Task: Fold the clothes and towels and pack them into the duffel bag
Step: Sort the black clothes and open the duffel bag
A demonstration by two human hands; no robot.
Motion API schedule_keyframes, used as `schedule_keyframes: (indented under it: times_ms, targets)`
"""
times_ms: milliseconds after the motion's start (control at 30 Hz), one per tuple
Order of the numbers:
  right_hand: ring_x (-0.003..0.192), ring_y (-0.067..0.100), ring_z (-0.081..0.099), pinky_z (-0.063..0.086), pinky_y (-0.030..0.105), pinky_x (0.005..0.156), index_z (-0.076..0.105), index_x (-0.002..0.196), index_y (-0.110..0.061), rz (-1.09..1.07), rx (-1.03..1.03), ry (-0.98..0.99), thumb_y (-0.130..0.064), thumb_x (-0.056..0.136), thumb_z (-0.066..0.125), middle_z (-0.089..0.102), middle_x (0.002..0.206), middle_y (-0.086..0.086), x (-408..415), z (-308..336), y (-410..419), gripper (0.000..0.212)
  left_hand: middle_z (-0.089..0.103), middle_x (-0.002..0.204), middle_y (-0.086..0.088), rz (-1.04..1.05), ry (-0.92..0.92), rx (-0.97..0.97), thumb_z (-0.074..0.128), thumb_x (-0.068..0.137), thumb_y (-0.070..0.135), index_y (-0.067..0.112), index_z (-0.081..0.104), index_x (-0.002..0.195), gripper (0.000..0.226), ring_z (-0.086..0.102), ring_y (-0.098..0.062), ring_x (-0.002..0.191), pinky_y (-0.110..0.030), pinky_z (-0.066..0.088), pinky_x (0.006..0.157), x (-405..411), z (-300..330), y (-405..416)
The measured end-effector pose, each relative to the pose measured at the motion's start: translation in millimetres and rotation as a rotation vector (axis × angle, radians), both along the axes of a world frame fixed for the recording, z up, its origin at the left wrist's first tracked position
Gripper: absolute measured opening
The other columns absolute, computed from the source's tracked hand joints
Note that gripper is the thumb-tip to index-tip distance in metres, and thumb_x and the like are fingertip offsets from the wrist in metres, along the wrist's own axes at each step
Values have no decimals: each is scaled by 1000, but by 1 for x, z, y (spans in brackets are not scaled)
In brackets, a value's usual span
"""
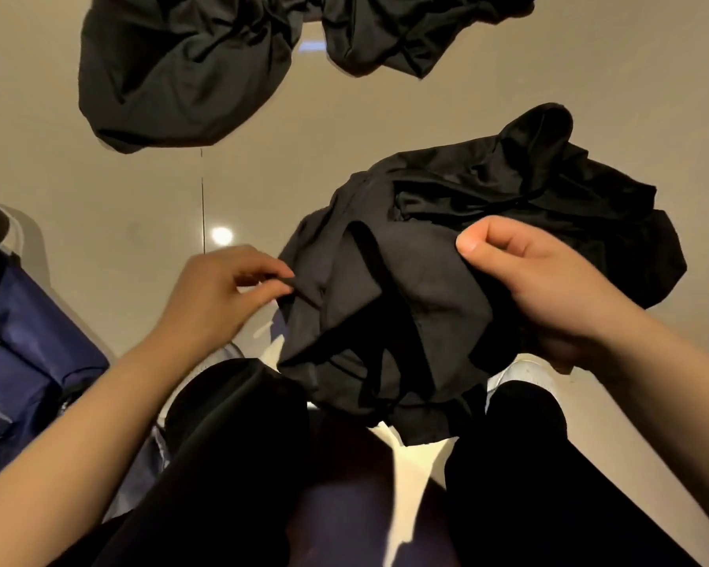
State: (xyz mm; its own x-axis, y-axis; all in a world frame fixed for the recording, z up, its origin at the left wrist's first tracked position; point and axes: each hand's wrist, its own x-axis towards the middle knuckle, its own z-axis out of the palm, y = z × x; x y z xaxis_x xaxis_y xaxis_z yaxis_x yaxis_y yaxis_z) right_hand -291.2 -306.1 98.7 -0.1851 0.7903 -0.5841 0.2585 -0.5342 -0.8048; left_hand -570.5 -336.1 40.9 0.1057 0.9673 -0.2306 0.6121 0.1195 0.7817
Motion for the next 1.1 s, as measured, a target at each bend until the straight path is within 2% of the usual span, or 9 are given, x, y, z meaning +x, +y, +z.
schedule_keyframes:
  times_ms: [100, 167, 300, 467, 633, 767, 867, 1033, 1100]
  targets:
    - [68, 8, 54, 42, 24, 66, 61, 78, -17, -18, 20, -76, -22, 94, 57, 61, 72, -5, 3, -11, 25, 17, 67, 84, 21, 132, -147, 51, 65, 88, 8, 43, 67, 88, 35, 64, 0, 83, -15, 51, 78, -4, 14, 28]
    - [77, 8, 55, 41, 22, 70, 62, 89, -19, 3, 142, -316, -26, 94, 57, 60, 81, -7, 8, -30, 48, 10, 64, 83, 11, 276, -270, -54, 58, 93, 5, 28, 65, 90, 24, 64, -6, 81, -20, 54, 73, 5, 5, 56]
    - [95, 20, 54, 36, 28, 74, 49, 125, -17, 60, 321, -787, -26, 94, 53, 56, 103, 2, 24, -58, 76, 32, 57, 99, 0, 347, 13, -140, 57, 93, 13, 22, 59, 119, 27, 60, -23, 95, -33, 52, 80, 6, -30, 94]
    - [112, 28, 51, 46, 40, 91, 52, 127, -18, 344, 568, -789, -40, 91, 57, 53, 122, 8, -3, -71, 50, 42, 55, 112, -2, 502, -110, -379, 58, 95, 31, 21, 47, 133, 41, 58, -22, 102, -37, 51, 89, 1, -55, 66]
    - [113, 35, 48, 48, 43, 84, 40, 138, -20, 692, 636, -918, -58, 86, 56, 44, 135, 10, -40, -90, 31, 67, 56, 112, -2, 610, -392, -464, 74, 83, 26, 19, 43, 135, 61, 61, -19, 103, -36, 55, 84, 33, -70, 39]
    - [116, 37, 46, 44, 39, 75, 35, 138, -17, 842, 521, -1097, -38, 92, 57, 36, 143, 14, -47, -111, 29, 54, 62, 103, 0, 457, -138, -393, 74, 83, 23, 16, 58, 116, 38, 61, -20, 98, -36, 51, 87, 52, -75, 35]
    - [101, 37, 53, 43, 37, 69, 54, 109, -7, 647, 620, -946, -11, 92, 51, 54, 117, 14, -28, -116, 30, 18, 65, 96, -7, 404, -68, -313, 60, 93, 24, 11, 65, 99, 15, 62, -25, 93, -40, 51, 87, 54, -74, 29]
    - [89, 9, 57, 40, 24, 76, 54, 90, -12, 398, 459, -363, -8, 93, 55, 63, 93, -5, 0, -68, 14, 6, 70, 113, -4, 619, -939, -511, 46, 98, 25, 13, 60, 118, 27, 67, -12, 102, -25, 56, 84, 22, -34, 24]
    - [66, 10, 45, 36, 23, 63, 51, 90, -16, 396, 229, -109, -14, 97, 53, 51, 72, -2, 0, -39, -1, 8, 72, 110, -3, 531, -951, -468, 55, 88, 32, 14, 63, 115, 33, 68, -13, 101, -24, 56, 78, 0, -15, 19]
